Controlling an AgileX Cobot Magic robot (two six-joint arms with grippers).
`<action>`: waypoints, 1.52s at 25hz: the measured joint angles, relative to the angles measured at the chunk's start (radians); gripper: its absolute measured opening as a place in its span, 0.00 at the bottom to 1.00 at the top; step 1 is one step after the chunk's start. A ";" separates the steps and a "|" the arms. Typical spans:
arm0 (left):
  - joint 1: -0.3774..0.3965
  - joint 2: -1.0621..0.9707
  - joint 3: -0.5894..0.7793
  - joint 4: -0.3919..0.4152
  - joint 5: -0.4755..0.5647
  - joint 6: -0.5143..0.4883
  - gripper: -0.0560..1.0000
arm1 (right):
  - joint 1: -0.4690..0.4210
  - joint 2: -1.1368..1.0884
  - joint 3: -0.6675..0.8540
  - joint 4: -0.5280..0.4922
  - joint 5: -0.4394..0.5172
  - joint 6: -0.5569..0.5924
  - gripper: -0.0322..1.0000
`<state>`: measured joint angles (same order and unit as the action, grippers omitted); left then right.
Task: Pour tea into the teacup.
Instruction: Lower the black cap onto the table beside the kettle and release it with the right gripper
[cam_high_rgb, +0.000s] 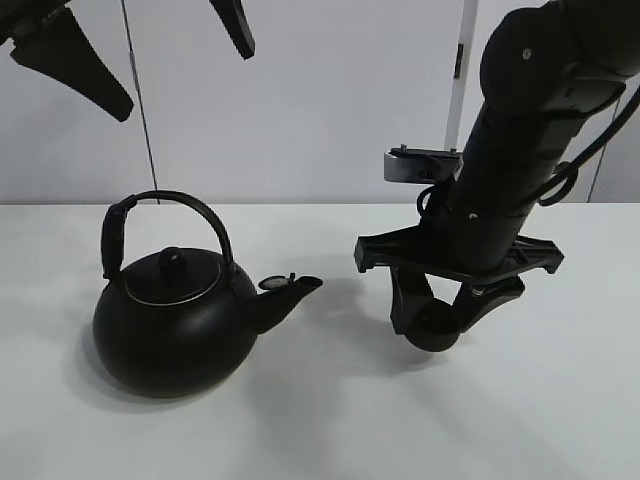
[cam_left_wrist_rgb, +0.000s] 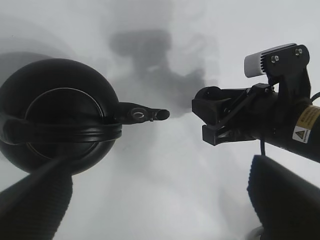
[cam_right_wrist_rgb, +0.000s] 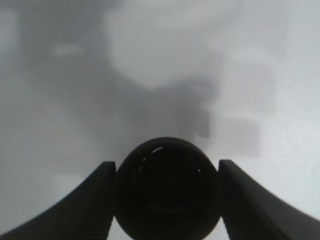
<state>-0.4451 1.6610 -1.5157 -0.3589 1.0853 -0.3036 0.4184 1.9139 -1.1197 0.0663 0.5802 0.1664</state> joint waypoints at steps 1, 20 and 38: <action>0.000 0.000 0.000 0.000 0.000 0.000 0.70 | 0.002 0.000 0.000 0.001 -0.004 -0.003 0.42; 0.000 0.000 0.000 0.000 0.000 0.000 0.70 | 0.037 0.004 0.000 0.056 -0.057 -0.028 0.42; 0.000 0.000 0.000 0.000 0.000 0.000 0.70 | 0.051 0.056 -0.108 0.088 -0.003 -0.091 0.42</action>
<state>-0.4451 1.6610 -1.5157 -0.3589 1.0849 -0.3036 0.4694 1.9703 -1.2274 0.1538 0.5777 0.0754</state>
